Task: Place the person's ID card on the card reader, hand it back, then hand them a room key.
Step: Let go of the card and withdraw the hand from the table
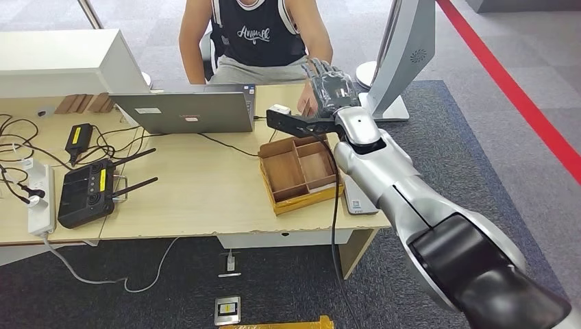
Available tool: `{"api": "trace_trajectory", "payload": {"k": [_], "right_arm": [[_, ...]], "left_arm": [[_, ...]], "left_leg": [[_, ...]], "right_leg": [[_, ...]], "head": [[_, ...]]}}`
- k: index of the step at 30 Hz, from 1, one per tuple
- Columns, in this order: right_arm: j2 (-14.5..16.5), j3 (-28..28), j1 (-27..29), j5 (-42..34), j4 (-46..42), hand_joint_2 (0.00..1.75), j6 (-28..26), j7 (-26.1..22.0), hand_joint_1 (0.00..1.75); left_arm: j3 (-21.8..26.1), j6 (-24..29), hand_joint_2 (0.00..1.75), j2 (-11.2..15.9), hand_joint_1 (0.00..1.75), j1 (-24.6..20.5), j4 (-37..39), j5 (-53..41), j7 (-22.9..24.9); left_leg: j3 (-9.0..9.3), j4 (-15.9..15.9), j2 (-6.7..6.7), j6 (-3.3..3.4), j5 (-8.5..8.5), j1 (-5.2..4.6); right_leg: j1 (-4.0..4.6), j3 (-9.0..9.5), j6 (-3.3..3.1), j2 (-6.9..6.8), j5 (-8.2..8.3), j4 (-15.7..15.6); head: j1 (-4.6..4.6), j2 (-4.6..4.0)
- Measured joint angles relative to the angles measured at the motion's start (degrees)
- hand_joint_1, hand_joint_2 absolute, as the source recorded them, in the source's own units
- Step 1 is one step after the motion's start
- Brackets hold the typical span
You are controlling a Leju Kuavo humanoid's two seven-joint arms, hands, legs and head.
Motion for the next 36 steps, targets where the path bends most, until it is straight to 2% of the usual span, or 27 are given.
{"api": "trace_trajectory", "payload": {"k": [5, 12, 16, 20, 24, 27, 30, 36], "right_arm": [[0.2, 0.2, -0.2, -1.8, 0.6, 0.00, -2.2, -1.2, 0.00], [-0.9, -0.1, -1.4, -4.1, 0.1, 0.00, -9.4, -3.1, 0.00], [-4.0, -0.3, -0.9, -2.0, -3.2, 0.00, -12.1, -0.2, 0.00], [-9.8, -2.1, 2.9, 1.3, -10.8, 0.00, -12.6, 4.9, 0.00], [-17.1, -6.2, 9.9, 4.0, -20.5, 1.75, -14.4, 9.4, 0.00], [-23.1, -11.8, 17.4, 3.3, -28.2, 1.75, -18.7, 13.1, 0.00], [-28.3, -19.0, 25.4, -0.4, -34.6, 1.75, -22.8, 14.1, 0.00], [-34.4, -32.0, 36.6, -7.9, -39.5, 1.75, -25.7, 11.7, 0.00]], "left_arm": [[0.0, 0.4, 0.00, 0.0, 0.00, 0.1, 0.0, -0.4, -0.1], [0.2, 1.1, 0.00, 0.0, 0.00, 0.5, 0.0, -0.2, 0.0], [0.8, 1.1, 0.00, 0.0, 0.00, 0.6, 0.0, -0.2, 0.7], [1.8, 1.1, 0.00, 0.0, 0.00, 0.7, 0.0, -0.4, 1.3], [2.9, 1.2, 0.00, 0.0, 0.00, 0.7, 0.0, -0.4, 1.8], [3.8, 1.4, 0.00, 0.0, 0.00, 0.8, 0.0, 0.0, 2.3], [4.9, 2.0, 0.00, 0.0, 0.00, 1.0, 0.0, 0.8, 2.6], [7.2, 2.2, 0.00, -0.1, 0.00, 0.8, 0.0, 1.8, 3.1]], "left_leg": [[0.00, 0.0, 0.00, 0.00, 0.00, 0.00], [0.02, 0.0, 0.01, 0.00, 0.00, 0.00], [0.05, 0.0, 0.00, 0.01, -0.01, -0.01], [0.11, 0.1, -0.05, 0.05, -0.03, -0.01], [0.16, 0.1, -0.06, 0.14, -0.11, -0.01], [0.18, 0.1, -0.15, 0.19, -0.18, -0.01], [0.16, 0.1, -0.18, 0.22, -0.27, -0.01], [0.13, 0.1, -0.11, 0.24, -0.33, -0.03]], "right_leg": [[0.00, 0.00, 0.00, 0.00, 0.00, 0.0], [0.00, -0.01, 0.00, 0.00, 0.00, 0.0], [-0.01, 0.00, 0.02, 0.00, 0.01, -0.1], [-0.01, 0.10, 0.03, -0.03, 0.02, -0.1], [-0.01, 0.16, 0.06, -0.03, 0.01, -0.2], [-0.01, 0.28, 0.15, -0.12, -0.06, -0.2], [-0.02, 0.30, 0.17, -0.14, -0.08, -0.3], [-0.04, 0.25, 0.16, -0.10, -0.11, -0.3]], "head": [[0.00, 0.00], [-0.01, 0.00], [-0.02, 0.00], [0.00, 0.00], [0.00, 0.00], [0.03, 0.00], [0.06, 0.00], [0.04, 0.00]]}}
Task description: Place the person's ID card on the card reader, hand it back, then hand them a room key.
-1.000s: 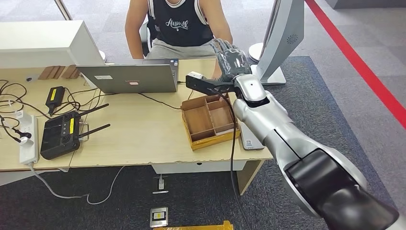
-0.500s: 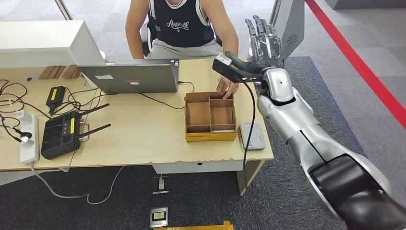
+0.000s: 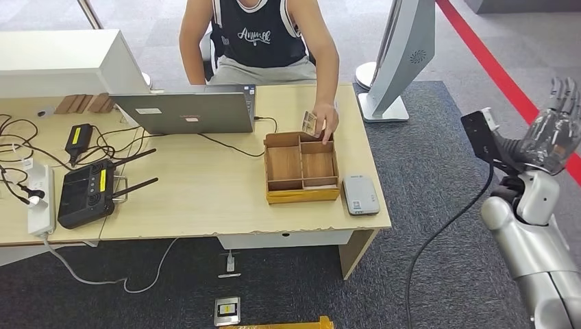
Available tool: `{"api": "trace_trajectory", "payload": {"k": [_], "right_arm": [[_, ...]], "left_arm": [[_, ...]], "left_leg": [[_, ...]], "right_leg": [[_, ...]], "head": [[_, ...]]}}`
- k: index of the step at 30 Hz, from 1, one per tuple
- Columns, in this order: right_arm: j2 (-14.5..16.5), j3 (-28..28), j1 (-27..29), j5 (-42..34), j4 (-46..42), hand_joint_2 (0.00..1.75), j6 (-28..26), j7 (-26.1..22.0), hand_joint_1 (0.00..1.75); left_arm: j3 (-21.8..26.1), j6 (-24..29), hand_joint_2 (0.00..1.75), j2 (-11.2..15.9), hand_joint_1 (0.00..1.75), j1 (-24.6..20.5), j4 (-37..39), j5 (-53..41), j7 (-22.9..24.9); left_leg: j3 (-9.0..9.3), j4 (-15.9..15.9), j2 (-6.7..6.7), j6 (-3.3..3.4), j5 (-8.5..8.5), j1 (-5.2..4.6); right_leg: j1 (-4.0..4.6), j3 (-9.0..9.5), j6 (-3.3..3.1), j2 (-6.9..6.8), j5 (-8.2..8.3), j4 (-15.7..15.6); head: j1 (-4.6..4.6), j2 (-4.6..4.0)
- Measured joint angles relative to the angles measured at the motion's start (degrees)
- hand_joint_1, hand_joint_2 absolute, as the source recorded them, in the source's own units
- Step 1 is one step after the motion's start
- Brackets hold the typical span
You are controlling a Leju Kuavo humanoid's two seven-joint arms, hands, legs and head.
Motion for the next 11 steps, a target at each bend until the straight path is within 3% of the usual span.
{"api": "trace_trajectory", "payload": {"k": [5, 11], "right_arm": [[-1.5, -7.9, 2.6, -3.2, 5.0, 1.75, 0.0, -4.1, 0.00], [-0.5, -15.2, 3.2, -0.8, 14.9, 1.75, 0.1, -6.9, 0.00]], "left_arm": [[2.0, 1.1, 0.00, -0.2, 0.00, -0.3, 0.0, 0.7, 0.7], [4.2, 2.2, 0.00, -0.8, 0.00, -0.5, 0.1, 0.7, 1.1]], "left_leg": [[0.00, 0.0, 0.03, -0.01, 0.01, -0.01], [0.01, 0.0, 0.03, -0.02, 0.03, -0.01]], "right_leg": [[0.00, -0.03, -0.01, 0.02, 0.00, 0.0], [-0.01, -0.02, 0.00, 0.02, 0.01, 0.0]], "head": [[0.00, 0.00], [-0.01, 0.00]]}}
